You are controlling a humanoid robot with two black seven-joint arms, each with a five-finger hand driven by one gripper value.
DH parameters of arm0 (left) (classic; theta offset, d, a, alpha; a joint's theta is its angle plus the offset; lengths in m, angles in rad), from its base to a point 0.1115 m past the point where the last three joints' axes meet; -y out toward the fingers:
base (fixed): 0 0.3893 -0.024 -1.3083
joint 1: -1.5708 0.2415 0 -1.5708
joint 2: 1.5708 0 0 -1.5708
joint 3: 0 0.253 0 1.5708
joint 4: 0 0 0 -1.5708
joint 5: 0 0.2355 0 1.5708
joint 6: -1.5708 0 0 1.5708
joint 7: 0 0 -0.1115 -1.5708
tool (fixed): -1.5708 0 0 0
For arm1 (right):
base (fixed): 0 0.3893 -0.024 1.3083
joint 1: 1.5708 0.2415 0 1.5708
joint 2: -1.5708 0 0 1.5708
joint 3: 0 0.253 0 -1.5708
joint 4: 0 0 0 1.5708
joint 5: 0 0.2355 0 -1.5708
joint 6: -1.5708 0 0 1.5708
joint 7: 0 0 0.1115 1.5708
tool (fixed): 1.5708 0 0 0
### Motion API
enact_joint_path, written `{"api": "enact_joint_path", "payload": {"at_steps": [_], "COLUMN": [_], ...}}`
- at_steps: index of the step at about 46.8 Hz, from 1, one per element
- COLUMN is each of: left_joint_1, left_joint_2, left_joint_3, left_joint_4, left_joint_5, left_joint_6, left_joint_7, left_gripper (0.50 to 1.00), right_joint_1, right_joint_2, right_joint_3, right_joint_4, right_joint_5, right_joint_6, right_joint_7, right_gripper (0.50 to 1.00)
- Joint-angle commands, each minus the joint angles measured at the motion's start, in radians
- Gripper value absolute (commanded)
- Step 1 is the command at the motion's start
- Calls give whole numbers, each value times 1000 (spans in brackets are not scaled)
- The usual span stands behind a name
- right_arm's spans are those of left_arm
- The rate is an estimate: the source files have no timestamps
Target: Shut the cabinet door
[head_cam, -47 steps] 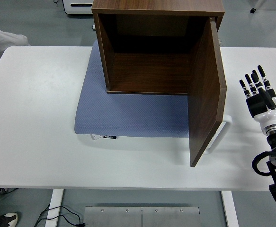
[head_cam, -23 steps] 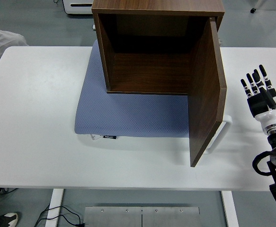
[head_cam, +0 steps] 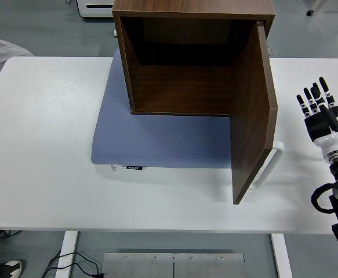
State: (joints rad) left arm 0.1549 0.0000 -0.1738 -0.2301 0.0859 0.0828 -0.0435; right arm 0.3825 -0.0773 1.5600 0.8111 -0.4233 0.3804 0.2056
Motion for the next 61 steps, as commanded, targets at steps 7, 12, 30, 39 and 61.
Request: {"api": "enact_joint_path", "payload": {"at_steps": [7, 12, 30, 39, 61], "left_joint_1": [0, 0, 0, 0, 0], "left_joint_2": [0, 0, 0, 0, 0], "left_joint_3": [0, -1, -1, 0, 0], "left_joint_4": [0, 0, 0, 0, 0], "left_joint_5": [0, 0, 0, 0, 0], "left_joint_6": [0, 0, 0, 0, 0], "left_joint_7": [-1, -1, -1, -1, 1], "left_gripper": [1000, 1000, 1000, 1000, 1000], "right_joint_1": [-17, -46, -229, -339, -557], "right_joint_2": [-25, -64, -173, -206, -245], "right_joint_3": [-1, 0, 3, 5, 14], "right_joint_4": [5, 49, 276, 407, 616], "right_joint_5": [1, 1, 5, 5, -8], "right_joint_6": [6, 6, 8, 12, 61], "right_joint_7": [-3, -6, -11, -8, -12], "right_gripper": [1000, 1000, 1000, 1000, 1000]}}
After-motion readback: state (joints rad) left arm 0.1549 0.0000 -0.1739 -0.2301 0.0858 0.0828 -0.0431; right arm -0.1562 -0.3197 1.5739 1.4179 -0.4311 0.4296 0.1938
